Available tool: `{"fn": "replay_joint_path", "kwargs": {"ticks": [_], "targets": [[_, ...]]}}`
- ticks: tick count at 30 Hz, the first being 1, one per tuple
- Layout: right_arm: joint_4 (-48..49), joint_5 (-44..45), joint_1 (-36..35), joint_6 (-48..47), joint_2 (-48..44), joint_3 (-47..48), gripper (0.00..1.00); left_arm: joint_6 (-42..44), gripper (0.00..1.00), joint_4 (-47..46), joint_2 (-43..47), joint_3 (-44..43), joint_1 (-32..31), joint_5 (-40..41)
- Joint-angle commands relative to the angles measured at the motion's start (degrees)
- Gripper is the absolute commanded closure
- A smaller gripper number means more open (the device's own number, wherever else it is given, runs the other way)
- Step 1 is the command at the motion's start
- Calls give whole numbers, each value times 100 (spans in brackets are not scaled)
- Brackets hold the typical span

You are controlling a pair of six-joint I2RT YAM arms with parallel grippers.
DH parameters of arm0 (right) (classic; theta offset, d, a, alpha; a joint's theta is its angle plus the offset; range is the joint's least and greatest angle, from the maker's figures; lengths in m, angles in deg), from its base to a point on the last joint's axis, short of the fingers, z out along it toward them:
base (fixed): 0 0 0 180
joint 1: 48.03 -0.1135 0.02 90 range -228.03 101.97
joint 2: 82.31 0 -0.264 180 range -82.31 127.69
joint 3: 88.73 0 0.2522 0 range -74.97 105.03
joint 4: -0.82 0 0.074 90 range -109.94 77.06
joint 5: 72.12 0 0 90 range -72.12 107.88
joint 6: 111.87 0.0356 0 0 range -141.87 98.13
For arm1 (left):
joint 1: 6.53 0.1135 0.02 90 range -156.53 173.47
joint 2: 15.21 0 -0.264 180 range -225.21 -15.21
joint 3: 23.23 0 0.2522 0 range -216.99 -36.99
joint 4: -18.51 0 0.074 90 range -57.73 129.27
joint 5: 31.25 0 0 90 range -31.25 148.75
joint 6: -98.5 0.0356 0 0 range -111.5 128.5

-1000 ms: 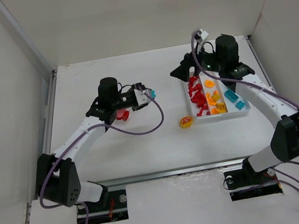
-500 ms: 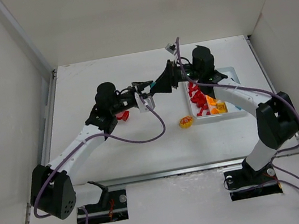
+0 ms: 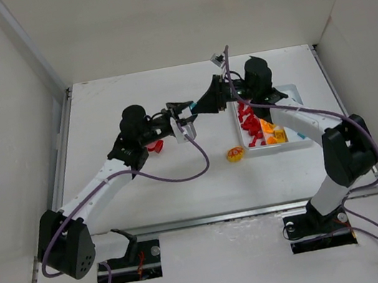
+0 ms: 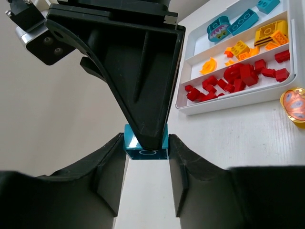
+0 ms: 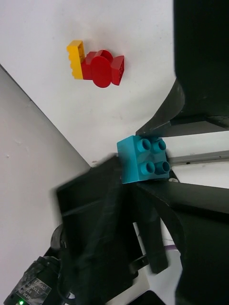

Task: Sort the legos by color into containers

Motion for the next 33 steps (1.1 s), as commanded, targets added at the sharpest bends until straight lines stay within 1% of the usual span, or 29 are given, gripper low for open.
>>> {"fn": "replay_joint_path", "kwargs": {"ticks": [1, 2, 3, 4, 5, 6, 7, 8, 9, 10, 11, 12, 13, 15, 17, 22, 26, 31, 33], "targets": [[403, -123, 23, -124, -170, 185, 100, -130, 38, -254, 160, 86, -37, -48], [403, -61, 84, -176, -293, 54, 100, -182, 0, -254, 160, 86, -37, -48], [403, 44, 172, -176, -381, -34, 100, -183, 0, -254, 160, 86, -37, -48], [351, 446, 434, -176, -504, -166, 100, -183, 0, -167, 160, 86, -37, -48], [89, 841, 611, -176, -653, -463, 100, -183, 0, -105, 213, 138, -37, -48], [-444, 1454, 786, -533, -1063, -536, 100, -183, 0, 26, 213, 139, -37, -48], [-1241, 3444, 919, -833, -1285, -536, 100, -122, 0, 97, 213, 139, -37, 22], [-2937, 4691, 972, -1140, -1461, -397, 100, -121, 0, 185, 213, 139, -37, 110], [-3589, 5800, 973, -1691, -1567, -126, 100, -121, 0, 369, 213, 139, -37, 180], [-4126, 6846, 973, -1827, -1569, -10, 100, -121, 0, 475, 213, 139, -37, 285], [-4593, 8667, 1034, -1890, -1490, 78, 100, -121, 0, 580, 152, 139, -37, 347], [-5059, 9137, 1130, -2056, -1281, 79, 100, -121, 0, 677, 152, 78, -37, 400], [-5159, 9316, 1253, -2492, -1174, 140, 100, -121, 0, 826, 91, 77, -37, 453], [-5327, 9266, 1665, -2759, -972, 210, 100, -121, 0, 888, 90, 77, -37, 453], [-5327, 9195, 1851, -2927, -699, 272, 100, -121, 0, 889, 90, 77, -37, 453], [-5046, 8283, 2431, -3059, -41, 720, 100, -121, 0, 889, 90, 77, -37, 453], [-5116, 7807, 2502, -3287, 785, 1518, 100, -121, 0, 889, 90, 130, -37, 629], [-5038, 7622, 2502, -3472, 1173, 1802, 100, -121, 0, 942, 213, 183, -37, 682], [-4984, 7315, 2502, -3560, 1392, 2002, 100, -121, 0, 994, 213, 183, -37, 735]]}}
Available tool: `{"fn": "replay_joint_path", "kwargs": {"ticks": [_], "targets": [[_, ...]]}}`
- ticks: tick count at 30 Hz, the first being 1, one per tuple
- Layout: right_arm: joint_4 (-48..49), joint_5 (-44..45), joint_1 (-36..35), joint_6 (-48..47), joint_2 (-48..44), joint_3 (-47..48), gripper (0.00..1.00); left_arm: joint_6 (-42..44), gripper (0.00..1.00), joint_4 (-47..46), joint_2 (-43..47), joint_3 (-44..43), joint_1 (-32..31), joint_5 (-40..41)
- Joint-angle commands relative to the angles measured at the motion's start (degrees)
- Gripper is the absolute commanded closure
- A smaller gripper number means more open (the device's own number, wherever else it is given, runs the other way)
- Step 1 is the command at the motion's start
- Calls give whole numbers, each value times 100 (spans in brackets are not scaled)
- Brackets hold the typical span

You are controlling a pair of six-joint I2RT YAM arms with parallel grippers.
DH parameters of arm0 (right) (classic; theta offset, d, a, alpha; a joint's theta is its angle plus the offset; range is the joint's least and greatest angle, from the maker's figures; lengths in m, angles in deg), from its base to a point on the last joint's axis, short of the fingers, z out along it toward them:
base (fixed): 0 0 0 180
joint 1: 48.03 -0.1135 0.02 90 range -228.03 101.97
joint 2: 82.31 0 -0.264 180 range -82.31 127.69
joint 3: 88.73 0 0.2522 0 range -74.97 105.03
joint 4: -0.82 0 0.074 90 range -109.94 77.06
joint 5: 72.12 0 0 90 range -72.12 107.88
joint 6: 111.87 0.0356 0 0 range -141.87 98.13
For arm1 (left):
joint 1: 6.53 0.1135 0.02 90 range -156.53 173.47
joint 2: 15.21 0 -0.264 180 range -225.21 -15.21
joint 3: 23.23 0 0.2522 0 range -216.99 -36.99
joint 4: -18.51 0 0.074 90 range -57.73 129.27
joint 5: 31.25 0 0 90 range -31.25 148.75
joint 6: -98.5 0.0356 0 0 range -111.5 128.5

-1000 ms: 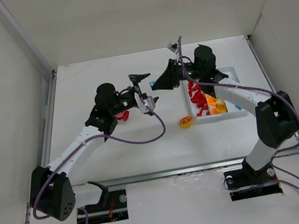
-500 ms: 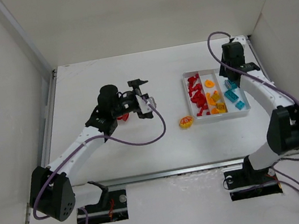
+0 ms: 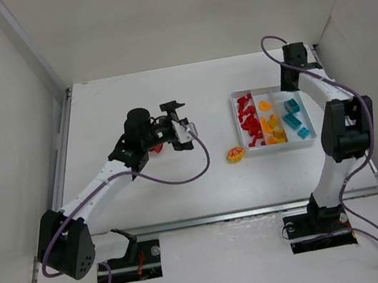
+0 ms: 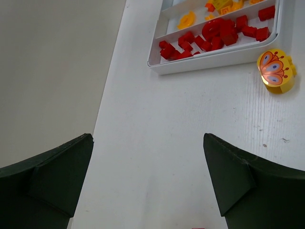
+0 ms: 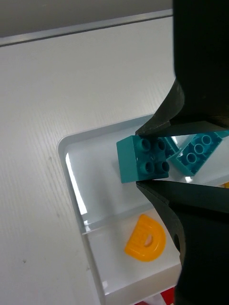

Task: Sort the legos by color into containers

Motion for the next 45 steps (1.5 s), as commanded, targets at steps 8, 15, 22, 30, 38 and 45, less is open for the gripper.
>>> {"fn": "replay_joint_path", "kwargs": {"ticks": [8, 15, 22, 30, 38, 45], "targets": [[11, -692, -33, -218, 746, 828, 78, -32, 0, 26, 194, 43, -35, 95], [-112, -499, -33, -218, 722, 934, 41, -32, 0, 26, 194, 43, -35, 95], [282, -812, -129, -636, -524, 285, 7, -32, 0, 26, 246, 43, -35, 147], [-787, -4645, -2358, -5838, -2661, -1806, 6, -1443, 0, -868, 483, 385, -35, 1481], [-1270, -4085, -3134, -6229, -2251, -1968, 5, -2765, 0, -1037, 931, 561, 229, 2783], [-886, -3778, -3654, -6204, -1328, -1967, 5, -2923, 0, -1090, 1476, 1000, 229, 2793]]}}
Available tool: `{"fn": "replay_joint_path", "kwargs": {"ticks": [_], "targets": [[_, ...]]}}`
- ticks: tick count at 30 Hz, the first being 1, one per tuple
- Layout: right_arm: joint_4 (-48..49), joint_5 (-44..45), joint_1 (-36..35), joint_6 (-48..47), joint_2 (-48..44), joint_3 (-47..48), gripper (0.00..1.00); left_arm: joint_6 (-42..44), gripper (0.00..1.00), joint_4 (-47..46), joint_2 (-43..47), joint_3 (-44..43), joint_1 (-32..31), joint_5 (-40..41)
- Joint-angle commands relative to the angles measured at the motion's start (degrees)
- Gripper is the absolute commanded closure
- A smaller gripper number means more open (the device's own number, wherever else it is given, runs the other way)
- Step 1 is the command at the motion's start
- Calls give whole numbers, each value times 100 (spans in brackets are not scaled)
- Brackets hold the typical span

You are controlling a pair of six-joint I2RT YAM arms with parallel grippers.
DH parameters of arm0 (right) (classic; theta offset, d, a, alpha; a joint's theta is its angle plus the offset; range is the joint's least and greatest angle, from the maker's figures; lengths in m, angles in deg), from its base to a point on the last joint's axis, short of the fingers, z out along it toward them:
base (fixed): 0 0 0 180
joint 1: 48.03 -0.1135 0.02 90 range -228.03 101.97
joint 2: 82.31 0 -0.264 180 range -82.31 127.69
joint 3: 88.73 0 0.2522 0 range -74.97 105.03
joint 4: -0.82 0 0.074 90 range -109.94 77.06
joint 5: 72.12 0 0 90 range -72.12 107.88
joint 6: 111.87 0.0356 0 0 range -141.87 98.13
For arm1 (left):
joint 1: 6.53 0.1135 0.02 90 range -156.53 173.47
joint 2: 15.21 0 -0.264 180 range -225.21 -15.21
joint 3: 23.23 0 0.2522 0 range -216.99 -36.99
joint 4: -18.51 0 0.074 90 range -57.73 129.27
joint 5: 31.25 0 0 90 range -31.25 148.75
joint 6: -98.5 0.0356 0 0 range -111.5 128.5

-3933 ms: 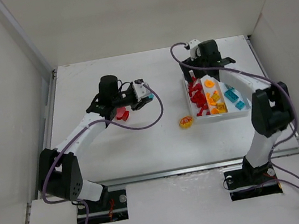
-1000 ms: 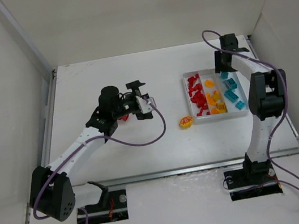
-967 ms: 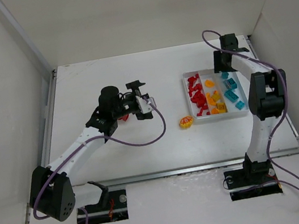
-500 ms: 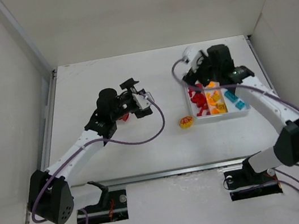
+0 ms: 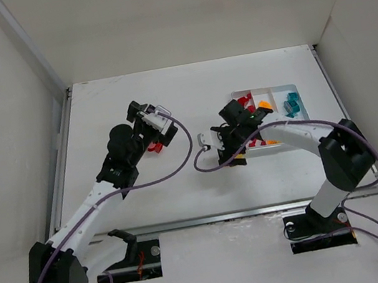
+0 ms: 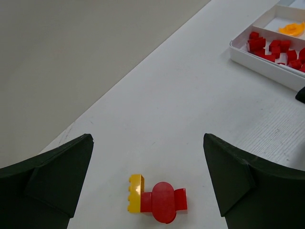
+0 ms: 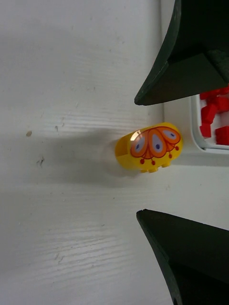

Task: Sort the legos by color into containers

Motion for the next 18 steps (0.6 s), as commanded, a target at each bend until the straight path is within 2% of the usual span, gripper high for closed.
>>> {"fn": "replay_joint_path", "kwargs": {"ticks": [1, 5, 9, 10, 13, 16, 18], "targets": [[151, 118, -22, -195, 233, 59, 5, -338, 0, -334, 275, 142, -12, 124], [80, 285, -22, -195, 419, 138, 5, -276, 0, -281, 389, 195, -12, 124], [327, 830, -198, -12, 419, -10, 5, -276, 0, -281, 389, 247, -12, 124], [501, 1196, -250, 59, 480, -11, 5, -276, 0, -333, 389, 247, -12, 63], [502, 1393, -250, 174, 743, -11, 5, -276, 0, -395, 389, 247, -12, 1], [502, 1332, -250, 288, 938, 226, 10, -276, 0, -395, 389, 247, -12, -51], [450, 1252, -250, 367, 1008, 304, 19, -276, 0, -395, 389, 247, -12, -52]]}}
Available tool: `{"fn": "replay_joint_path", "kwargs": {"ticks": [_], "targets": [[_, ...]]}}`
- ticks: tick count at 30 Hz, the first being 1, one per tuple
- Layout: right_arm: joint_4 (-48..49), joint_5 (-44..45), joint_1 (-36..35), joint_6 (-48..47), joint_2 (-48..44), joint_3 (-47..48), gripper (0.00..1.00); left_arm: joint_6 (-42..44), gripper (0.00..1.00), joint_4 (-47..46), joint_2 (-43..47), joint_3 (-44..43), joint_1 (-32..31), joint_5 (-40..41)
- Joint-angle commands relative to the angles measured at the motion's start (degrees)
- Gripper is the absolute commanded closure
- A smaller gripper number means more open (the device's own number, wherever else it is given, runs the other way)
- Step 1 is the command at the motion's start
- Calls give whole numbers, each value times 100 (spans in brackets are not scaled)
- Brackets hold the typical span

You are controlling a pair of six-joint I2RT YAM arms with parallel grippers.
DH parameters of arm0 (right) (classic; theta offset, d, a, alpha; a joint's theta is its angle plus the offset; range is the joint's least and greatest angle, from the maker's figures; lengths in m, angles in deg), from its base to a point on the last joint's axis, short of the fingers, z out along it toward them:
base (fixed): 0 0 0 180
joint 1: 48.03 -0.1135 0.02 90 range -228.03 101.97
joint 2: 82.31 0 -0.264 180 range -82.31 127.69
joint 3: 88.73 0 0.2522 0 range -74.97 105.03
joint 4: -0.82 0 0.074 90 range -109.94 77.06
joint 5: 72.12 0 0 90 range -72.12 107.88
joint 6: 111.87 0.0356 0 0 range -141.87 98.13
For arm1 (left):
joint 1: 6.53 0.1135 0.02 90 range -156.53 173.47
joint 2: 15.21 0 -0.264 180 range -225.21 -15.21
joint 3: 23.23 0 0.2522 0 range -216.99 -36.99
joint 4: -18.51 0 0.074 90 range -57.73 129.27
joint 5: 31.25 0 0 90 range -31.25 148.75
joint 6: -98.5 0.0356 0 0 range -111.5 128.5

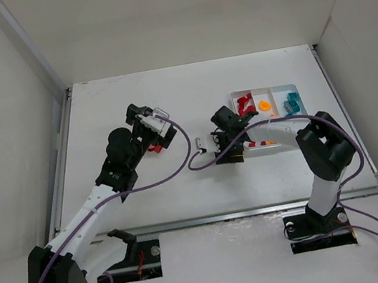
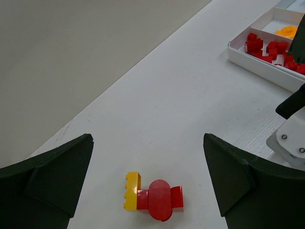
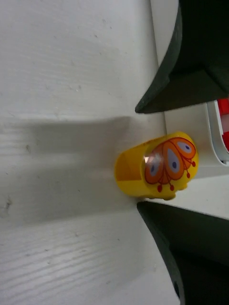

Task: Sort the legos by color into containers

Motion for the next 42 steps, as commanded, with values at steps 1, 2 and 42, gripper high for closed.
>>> {"fn": "replay_joint_path", "kwargs": {"ticks": [1, 2, 42], "targets": [[107, 13, -27, 182, 83, 305, 25, -99, 0, -310, 148, 27, -12, -85], [106, 13, -27, 182, 83, 306, 46, -99, 0, -310, 148, 27, -12, -85], [1011, -12, 3488, 5842, 162, 1721, 11, 4489, 0, 2634, -142, 238, -12, -2203]]}}
